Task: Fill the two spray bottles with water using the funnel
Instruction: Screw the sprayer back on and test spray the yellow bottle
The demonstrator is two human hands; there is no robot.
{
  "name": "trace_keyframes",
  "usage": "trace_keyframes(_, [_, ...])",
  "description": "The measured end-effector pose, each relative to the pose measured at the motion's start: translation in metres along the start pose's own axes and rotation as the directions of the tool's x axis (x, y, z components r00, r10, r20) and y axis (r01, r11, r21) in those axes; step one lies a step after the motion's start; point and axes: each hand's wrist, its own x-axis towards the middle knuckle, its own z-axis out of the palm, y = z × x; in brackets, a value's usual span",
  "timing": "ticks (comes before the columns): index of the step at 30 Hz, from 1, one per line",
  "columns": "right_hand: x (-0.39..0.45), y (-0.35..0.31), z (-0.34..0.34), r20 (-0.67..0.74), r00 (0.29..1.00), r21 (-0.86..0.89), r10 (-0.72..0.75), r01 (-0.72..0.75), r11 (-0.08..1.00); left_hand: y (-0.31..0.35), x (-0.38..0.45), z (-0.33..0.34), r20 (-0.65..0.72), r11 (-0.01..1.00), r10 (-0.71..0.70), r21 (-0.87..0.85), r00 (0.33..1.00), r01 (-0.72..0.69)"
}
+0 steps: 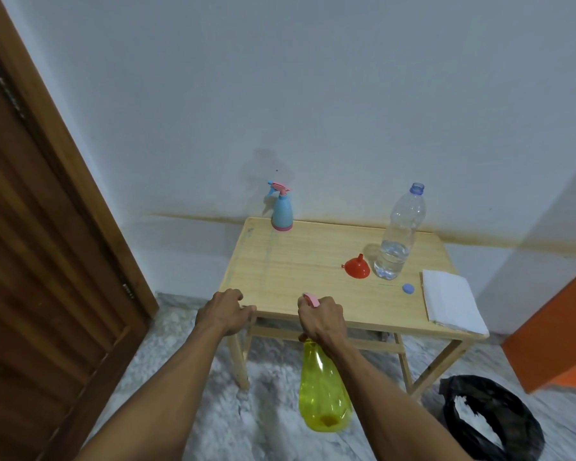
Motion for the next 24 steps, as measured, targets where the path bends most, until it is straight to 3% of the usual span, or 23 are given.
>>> trace_keyframes(6, [-0.006,-0.006,-0.002,-0.023,0.998,0.05,-0.063,0.064,0.997,-0.005,-0.001,0.003,0.004,0.998,0.0,-0.066,1.0,0.0])
trace_keyframes(14, [-0.022,-0.038,-0.051,-0.32,0.928,0.303,-0.191,0.292,0.907,0.049,-0.008,0.014,-0.025,0.884,0.286,-0.379,0.958,-0.274])
trace_keyframes(19, [-0.026,-0.061,-0.074,-0.467,0.851,0.343,-0.239,0.423,0.838,0.077,-0.013,0.01,0.054,0.738,0.536,-0.514,0.842,-0.437])
trace_keyframes(24, [-0.03,-0.078,-0.08,-0.545,0.795,0.344,-0.266,0.502,0.794,0.093,-0.006,0.01,0.122,0.617,0.692,-0.612,0.712,-0.495])
